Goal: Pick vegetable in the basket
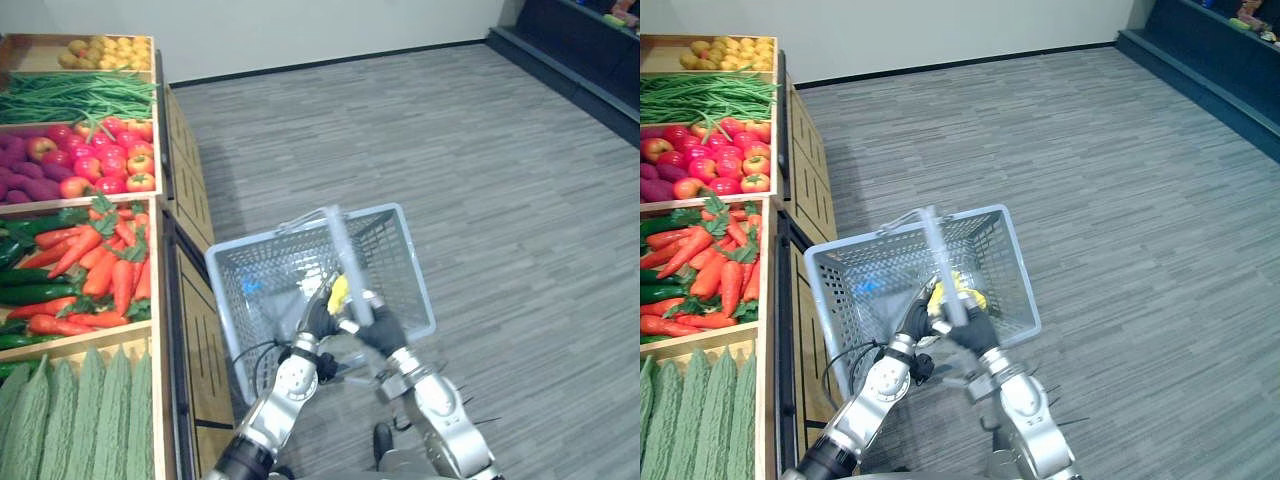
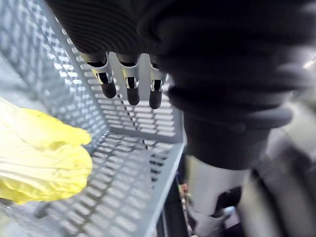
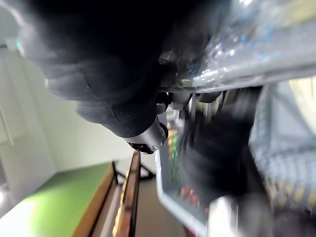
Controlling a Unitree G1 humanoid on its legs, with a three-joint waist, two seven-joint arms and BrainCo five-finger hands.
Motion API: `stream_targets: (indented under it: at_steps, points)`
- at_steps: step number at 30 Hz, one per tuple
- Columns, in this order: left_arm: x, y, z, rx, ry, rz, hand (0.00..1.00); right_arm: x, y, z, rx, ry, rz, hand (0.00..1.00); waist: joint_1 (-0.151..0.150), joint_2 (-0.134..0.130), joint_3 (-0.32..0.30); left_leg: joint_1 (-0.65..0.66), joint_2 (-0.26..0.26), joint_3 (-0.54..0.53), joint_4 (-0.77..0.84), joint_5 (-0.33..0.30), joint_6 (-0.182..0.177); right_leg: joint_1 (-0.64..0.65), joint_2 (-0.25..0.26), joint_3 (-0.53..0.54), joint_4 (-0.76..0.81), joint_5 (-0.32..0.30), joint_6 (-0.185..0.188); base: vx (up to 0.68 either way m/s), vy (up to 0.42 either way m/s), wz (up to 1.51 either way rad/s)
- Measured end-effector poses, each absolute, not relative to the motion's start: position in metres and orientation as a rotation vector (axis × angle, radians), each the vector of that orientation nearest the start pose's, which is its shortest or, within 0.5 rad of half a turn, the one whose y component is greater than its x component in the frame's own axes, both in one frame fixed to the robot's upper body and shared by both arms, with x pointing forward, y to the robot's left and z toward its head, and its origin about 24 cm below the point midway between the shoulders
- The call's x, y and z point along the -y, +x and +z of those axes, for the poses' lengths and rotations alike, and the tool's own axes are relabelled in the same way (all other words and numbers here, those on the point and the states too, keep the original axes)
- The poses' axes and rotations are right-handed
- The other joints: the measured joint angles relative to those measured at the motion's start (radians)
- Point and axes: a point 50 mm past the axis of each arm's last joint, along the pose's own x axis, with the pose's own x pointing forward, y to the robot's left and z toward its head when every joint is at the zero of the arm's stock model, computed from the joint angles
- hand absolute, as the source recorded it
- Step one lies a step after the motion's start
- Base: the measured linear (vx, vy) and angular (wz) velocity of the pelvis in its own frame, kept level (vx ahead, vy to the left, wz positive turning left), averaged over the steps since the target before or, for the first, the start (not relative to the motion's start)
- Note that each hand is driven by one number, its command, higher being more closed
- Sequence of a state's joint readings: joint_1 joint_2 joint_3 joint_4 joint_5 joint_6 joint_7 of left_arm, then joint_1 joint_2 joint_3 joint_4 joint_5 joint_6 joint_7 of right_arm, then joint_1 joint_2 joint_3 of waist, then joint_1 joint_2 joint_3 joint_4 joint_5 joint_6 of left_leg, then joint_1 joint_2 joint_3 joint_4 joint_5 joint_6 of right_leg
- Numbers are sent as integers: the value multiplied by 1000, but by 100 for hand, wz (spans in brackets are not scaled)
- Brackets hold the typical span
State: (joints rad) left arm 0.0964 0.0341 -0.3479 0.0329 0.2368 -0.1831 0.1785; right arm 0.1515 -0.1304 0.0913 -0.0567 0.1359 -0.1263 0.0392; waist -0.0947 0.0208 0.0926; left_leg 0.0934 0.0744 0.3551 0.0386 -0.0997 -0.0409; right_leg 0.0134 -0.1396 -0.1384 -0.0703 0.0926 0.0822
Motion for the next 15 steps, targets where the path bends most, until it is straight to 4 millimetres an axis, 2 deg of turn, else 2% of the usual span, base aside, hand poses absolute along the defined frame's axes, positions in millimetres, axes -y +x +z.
stream_targets:
  at_steps: [3, 4, 6, 8, 11, 15]
  points:
    - [-99, 217, 30, 87, 135, -92, 0, 170, 216, 28, 3, 1, 27, 100, 1, 7, -5, 2, 0, -1, -4, 0, 0, 1, 1, -3, 0, 0, 0, -9, -7, 3]
    - [-115, 214, 28, 69, 105, -29, 0, 187, 212, 26, -5, -10, -53, 100, 1, 7, -5, 0, -1, -9, -4, 0, 0, 4, -1, -10, 0, 0, 0, -35, -19, 14]
    - [-133, 207, 24, 38, 78, 32, 0, 209, 204, 24, -19, -23, -164, 100, 1, 7, -5, 0, -1, -23, -4, 0, 0, 12, -3, -25, 0, -1, 2, -33, -17, 18]
    - [-146, 201, 21, 22, 84, 69, 0, 220, 197, 21, -37, -33, -211, 100, 4, 6, -6, 1, -2, -27, -5, -1, 0, 14, -4, -28, 0, -4, 5, -24, -14, 8]
    - [-158, 198, 21, 24, 90, 112, 0, 227, 188, 15, -68, -37, -246, 100, 6, 6, -6, -2, -2, -31, -6, -1, 0, 14, -4, -32, 0, -10, 6, -28, -27, 5]
    - [-166, 197, 21, 23, 79, 171, 0, 238, 174, -9, -176, -28, -308, 100, 5, 5, -7, -9, 0, -45, -5, -1, 0, 15, -4, -50, 0, -18, 8, -14, -25, 10]
